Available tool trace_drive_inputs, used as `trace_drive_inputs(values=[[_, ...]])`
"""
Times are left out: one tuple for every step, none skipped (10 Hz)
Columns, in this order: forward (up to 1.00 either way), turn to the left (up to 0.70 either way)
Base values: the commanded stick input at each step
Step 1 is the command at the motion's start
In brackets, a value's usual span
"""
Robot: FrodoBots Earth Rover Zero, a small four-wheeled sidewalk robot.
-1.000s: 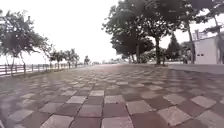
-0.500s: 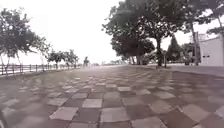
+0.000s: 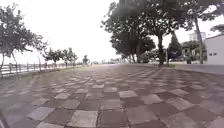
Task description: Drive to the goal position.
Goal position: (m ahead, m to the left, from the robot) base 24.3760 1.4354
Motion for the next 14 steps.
trace_drive_inputs(values=[[1.0, 0.0], [1.0, 0.0], [1.0, 0.0], [1.0, 0.0], [1.0, 0.0], [1.0, 0.0], [1.0, 0.0], [1.0, 0.0], [1.0, 0.0], [1.0, 0.0], [1.0, 0.0], [1.0, 0.0], [1.0, 0.0], [1.0, 0.0]])
